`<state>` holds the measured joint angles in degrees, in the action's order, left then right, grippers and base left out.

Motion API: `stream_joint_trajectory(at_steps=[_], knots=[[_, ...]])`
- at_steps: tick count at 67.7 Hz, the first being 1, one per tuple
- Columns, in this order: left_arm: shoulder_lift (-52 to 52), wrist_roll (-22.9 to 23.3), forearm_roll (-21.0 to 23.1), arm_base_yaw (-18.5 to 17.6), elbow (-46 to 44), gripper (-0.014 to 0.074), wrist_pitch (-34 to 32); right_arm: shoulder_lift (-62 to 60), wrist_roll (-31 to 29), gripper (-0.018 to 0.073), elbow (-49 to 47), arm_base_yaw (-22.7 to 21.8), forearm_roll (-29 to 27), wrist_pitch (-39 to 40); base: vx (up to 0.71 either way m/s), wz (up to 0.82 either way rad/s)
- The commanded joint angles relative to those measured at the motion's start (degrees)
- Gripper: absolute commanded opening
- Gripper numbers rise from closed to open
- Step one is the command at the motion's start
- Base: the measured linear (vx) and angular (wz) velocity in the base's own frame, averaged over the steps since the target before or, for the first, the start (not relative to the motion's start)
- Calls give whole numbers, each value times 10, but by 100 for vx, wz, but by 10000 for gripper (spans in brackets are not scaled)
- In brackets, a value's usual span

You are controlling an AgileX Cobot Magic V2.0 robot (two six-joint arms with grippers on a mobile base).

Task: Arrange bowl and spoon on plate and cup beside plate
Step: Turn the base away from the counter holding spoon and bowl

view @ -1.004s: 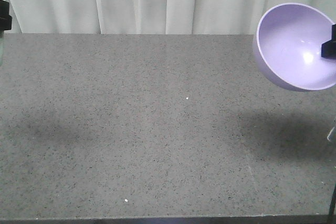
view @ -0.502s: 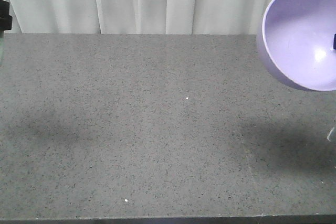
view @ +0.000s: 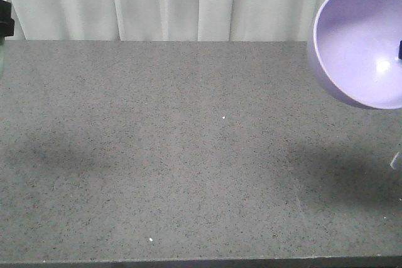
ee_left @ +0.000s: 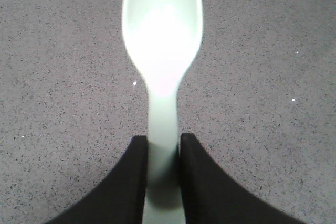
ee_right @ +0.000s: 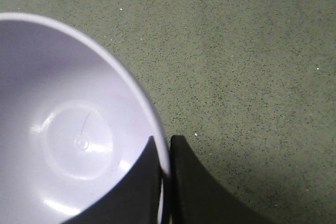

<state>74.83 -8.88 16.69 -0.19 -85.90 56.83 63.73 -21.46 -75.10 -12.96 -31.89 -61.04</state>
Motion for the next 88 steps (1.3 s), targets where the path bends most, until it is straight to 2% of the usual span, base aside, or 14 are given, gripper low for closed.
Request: stream_joint_trajectory(at_steps=[1, 43, 88], knots=[[-15, 0, 15, -1, -15, -8, -31, -10, -6, -6, -18, 0, -24, 28, 0, 0], [-15, 0, 15, -1, -15, -8, -32, -10, -6, -6, -18, 0, -24, 28, -1, -10], [-15, 0, 15, -1, -15, -8, -32, -10, -6, -6, -18, 0, -24, 28, -1, -30]])
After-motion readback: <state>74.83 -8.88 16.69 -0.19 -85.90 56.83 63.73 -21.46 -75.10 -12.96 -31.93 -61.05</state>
